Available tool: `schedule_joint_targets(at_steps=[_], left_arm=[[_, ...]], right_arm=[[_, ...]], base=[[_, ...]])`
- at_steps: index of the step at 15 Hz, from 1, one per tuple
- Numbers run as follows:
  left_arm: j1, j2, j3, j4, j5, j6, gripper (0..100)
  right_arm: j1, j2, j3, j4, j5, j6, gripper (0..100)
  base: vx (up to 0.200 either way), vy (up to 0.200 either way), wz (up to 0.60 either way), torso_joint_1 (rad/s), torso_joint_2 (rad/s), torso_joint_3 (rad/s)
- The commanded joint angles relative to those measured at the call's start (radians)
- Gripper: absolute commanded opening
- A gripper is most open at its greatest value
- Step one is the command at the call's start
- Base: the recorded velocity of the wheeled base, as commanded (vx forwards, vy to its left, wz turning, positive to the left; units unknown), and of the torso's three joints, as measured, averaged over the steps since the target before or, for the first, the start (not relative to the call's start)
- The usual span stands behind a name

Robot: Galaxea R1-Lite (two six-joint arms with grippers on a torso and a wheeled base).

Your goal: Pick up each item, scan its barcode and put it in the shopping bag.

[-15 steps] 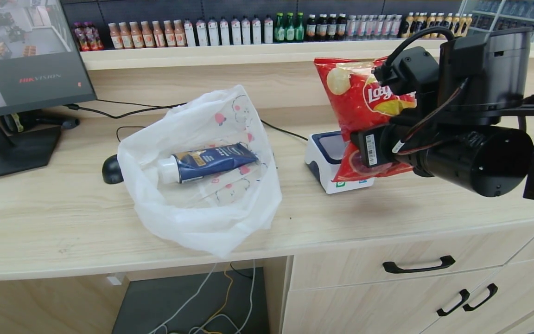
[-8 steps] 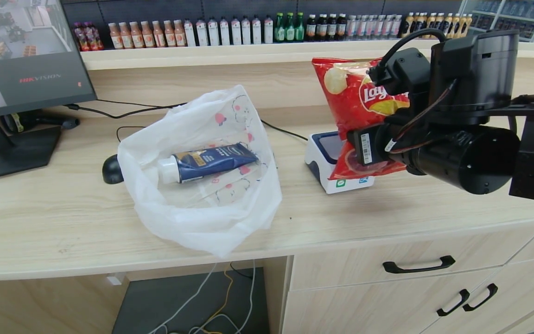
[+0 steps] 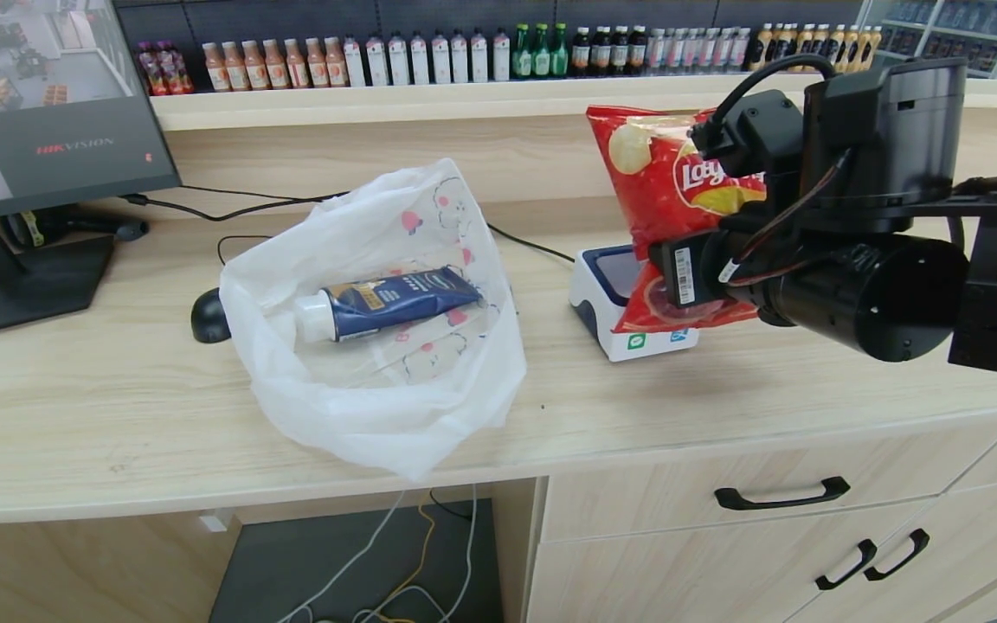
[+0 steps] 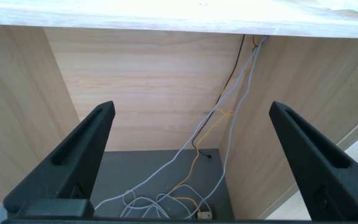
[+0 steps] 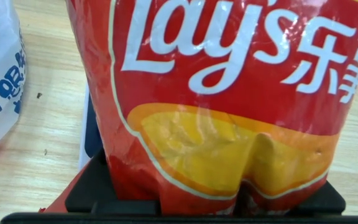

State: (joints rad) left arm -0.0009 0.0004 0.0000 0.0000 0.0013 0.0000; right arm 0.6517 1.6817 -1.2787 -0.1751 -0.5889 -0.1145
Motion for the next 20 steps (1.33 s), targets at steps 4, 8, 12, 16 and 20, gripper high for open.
schedule_joint_targets(at_steps=[4,8,12,16,20], left_arm=[[0.001,0.000,0.000,0.000,0.000,0.000,100],[0.001,0.000,0.000,0.000,0.000,0.000,100],[-0.001,0.000,0.000,0.000,0.000,0.000,100],[-0.001,0.000,0.000,0.000,0.000,0.000,100],[0.001,0.000,0.000,0.000,0.000,0.000,100]], right_arm=[[0.000,-0.045,0.010,0.000,0.004,-0.001,0],[0.003,-0.112,0.038,0.000,0.061,0.016,0],[0.008,-0.229,0.122,-0.080,0.152,0.018,0],[0.066,-0.350,0.354,-0.302,0.187,0.036,0],[0.075,-0.356,0.680,-0.804,0.193,0.065,0]], base=[[0.000,0.000,0.00,0.000,0.00,0.000],[0.000,0.000,0.00,0.000,0.00,0.000],[0.000,0.000,0.00,0.000,0.00,0.000],[0.000,0.000,0.00,0.000,0.00,0.000],[0.000,0.000,0.00,0.000,0.00,0.000]])
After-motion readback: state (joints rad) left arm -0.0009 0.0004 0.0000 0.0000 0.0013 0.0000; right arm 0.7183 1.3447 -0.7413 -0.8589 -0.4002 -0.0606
